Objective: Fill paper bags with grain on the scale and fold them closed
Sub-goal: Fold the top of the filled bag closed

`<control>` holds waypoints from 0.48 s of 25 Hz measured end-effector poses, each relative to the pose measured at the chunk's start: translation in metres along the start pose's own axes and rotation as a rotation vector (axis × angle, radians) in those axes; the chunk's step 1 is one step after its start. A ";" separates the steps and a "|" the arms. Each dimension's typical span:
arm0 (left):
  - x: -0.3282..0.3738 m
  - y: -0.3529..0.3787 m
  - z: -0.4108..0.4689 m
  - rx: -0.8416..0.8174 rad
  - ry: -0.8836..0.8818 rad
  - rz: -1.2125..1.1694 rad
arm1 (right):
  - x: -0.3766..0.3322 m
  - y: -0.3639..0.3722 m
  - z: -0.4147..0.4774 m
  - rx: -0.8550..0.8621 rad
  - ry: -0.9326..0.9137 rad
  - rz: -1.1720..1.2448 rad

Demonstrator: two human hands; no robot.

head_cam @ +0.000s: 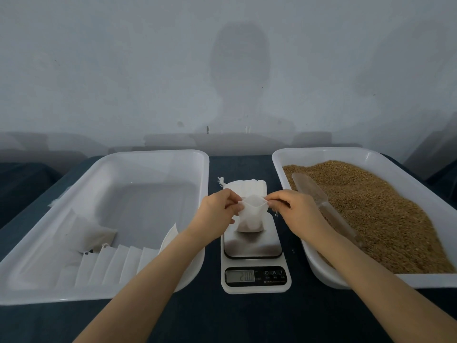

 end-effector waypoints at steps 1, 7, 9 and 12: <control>0.000 0.000 0.000 0.001 0.001 -0.004 | 0.000 0.000 0.000 0.000 0.001 0.001; -0.003 0.001 0.002 0.000 0.003 -0.003 | 0.003 -0.015 0.007 0.100 -0.018 -0.062; -0.006 0.001 0.002 0.003 -0.002 -0.006 | 0.031 -0.041 0.019 0.180 0.077 -0.254; -0.008 0.002 0.004 0.005 0.003 0.009 | 0.097 -0.067 0.024 -0.010 0.315 -0.751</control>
Point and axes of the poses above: each hand's wrist, its own z-axis towards the middle knuckle, its own y-axis out of the palm, x = y × z, the point moved 10 cm from there along z, towards the middle knuckle, and after that the axes turned 14 degrees about x, right-handed, at the moved point
